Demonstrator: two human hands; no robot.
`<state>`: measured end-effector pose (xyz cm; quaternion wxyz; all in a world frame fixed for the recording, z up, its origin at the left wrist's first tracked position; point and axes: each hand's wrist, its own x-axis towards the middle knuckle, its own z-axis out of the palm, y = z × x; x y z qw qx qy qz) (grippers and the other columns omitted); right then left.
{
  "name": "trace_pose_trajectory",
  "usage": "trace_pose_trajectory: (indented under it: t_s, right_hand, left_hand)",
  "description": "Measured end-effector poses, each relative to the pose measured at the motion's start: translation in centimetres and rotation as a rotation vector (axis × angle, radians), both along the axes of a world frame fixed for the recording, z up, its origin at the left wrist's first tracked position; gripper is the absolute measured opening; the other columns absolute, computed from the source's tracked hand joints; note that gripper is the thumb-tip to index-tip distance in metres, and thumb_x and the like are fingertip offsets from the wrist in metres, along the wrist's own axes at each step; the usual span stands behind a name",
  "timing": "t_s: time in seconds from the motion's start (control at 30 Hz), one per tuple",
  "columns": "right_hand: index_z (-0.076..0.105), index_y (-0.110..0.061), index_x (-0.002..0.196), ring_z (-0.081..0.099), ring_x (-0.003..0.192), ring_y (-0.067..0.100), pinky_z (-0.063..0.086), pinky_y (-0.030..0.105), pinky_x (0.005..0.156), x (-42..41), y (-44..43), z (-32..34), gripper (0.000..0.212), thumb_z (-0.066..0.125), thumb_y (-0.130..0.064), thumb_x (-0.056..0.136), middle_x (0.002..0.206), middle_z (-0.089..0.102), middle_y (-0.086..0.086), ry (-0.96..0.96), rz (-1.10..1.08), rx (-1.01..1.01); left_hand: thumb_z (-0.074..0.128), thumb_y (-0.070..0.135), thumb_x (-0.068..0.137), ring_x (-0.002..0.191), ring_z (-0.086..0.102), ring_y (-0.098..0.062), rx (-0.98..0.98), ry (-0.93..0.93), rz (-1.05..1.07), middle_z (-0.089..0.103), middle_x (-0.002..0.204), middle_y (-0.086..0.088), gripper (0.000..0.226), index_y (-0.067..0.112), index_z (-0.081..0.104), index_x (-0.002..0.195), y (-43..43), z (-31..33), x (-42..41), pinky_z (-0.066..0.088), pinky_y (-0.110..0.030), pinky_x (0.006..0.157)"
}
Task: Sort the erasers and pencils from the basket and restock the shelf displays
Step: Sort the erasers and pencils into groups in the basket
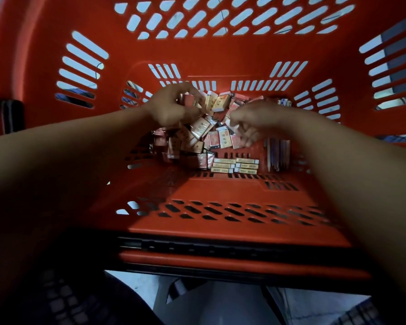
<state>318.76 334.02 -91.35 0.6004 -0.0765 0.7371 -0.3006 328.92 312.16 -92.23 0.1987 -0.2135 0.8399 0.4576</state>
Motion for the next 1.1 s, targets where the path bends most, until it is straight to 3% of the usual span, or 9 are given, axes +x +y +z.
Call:
trace_pose_trajectory:
  t_s: [0.1,0.27,0.4,0.5,0.67,0.77,0.93,1.0,1.1]
  right_hand:
    - [0.058,0.000,0.106,0.072,0.071,0.032,0.057,0.032,0.059,0.1,0.3,-0.2,0.021,0.057,-0.019,0.096,0.089,0.057,0.020,-0.024,0.085,0.056]
    - [0.058,0.000,0.118,0.073,0.062,0.033,0.059,0.036,0.053,-0.3,1.2,-1.6,0.043,0.074,-0.027,0.088,0.121,0.059,0.025,0.037,0.083,0.226]
    - [0.052,0.001,0.119,0.075,0.074,0.036,0.063,0.051,0.074,0.0,1.4,-1.4,0.054,0.082,-0.023,0.081,0.127,0.055,0.021,0.077,0.128,0.285]
    - [0.054,-0.002,0.126,0.076,0.077,0.034,0.062,0.051,0.079,0.3,1.4,-0.8,0.060,0.085,-0.023,0.080,0.136,0.052,0.018,0.122,0.167,0.303]
    - [0.051,-0.002,0.138,0.072,0.076,0.031,0.061,0.034,0.056,0.9,1.2,-0.3,0.076,0.089,-0.023,0.076,0.142,0.052,0.016,0.192,0.221,0.322]
    - [0.059,-0.001,0.125,0.071,0.066,0.026,0.054,0.026,0.041,1.1,1.3,-0.9,0.069,0.093,-0.024,0.070,0.129,0.060,0.015,0.229,0.256,0.336]
    - [0.063,-0.004,0.110,0.074,0.086,0.031,0.062,0.044,0.083,1.4,1.6,-1.8,0.057,0.093,-0.027,0.069,0.115,0.069,0.014,0.261,0.300,0.334]
    - [0.065,-0.003,0.113,0.072,0.094,0.032,0.059,0.045,0.089,1.5,1.6,-2.1,0.061,0.095,-0.028,0.066,0.114,0.070,0.014,0.278,0.305,0.340]
    - [0.066,-0.002,0.113,0.075,0.086,0.031,0.061,0.046,0.085,1.6,1.7,-2.2,0.061,0.095,-0.025,0.065,0.108,0.072,0.015,0.249,0.295,0.354]
  left_hand:
    - [0.083,0.021,0.083,0.068,0.067,0.004,-0.008,0.008,0.061,0.071,0.086,0.009,0.029,0.016,0.066,0.107,-0.3,0.5,-0.3,0.053,-0.018,0.063]
    - [0.077,0.026,0.088,0.067,0.064,0.004,-0.125,0.069,0.043,0.070,0.085,0.009,0.023,0.015,0.061,0.102,0.5,0.6,0.4,0.049,-0.018,0.058]
    - [0.069,0.040,0.094,0.084,0.064,-0.013,-0.399,0.091,-0.084,0.068,0.093,0.009,0.021,0.023,0.063,0.104,0.0,0.7,0.5,0.047,-0.030,0.067]
    - [0.066,0.040,0.097,0.094,0.066,-0.018,-0.553,0.127,-0.163,0.072,0.105,0.004,0.021,0.024,0.069,0.110,-0.6,0.6,0.5,0.043,-0.031,0.069]
    - [0.056,0.048,0.100,0.095,0.069,-0.026,-0.559,0.333,-0.538,0.075,0.108,0.001,0.031,0.025,0.072,0.114,1.8,2.0,0.2,0.041,-0.029,0.066]
    - [0.061,0.042,0.098,0.096,0.069,-0.030,-0.438,0.352,-0.633,0.074,0.110,-0.005,0.031,0.020,0.072,0.116,4.6,1.5,0.4,0.046,-0.032,0.072]
    - [0.055,0.036,0.103,0.094,0.064,-0.036,-0.362,0.285,-0.622,0.064,0.109,-0.014,0.033,0.015,0.063,0.127,7.7,-1.5,1.9,0.047,-0.035,0.073]
    - [0.054,0.032,0.104,0.094,0.063,-0.034,-0.348,0.286,-0.635,0.063,0.106,-0.012,0.028,0.014,0.064,0.123,8.1,-2.2,2.4,0.043,-0.032,0.071]
    - [0.062,0.020,0.100,0.100,0.061,-0.034,-0.351,0.296,-0.699,0.066,0.108,-0.015,0.031,0.007,0.064,0.127,8.2,-2.7,2.9,0.043,-0.033,0.074]
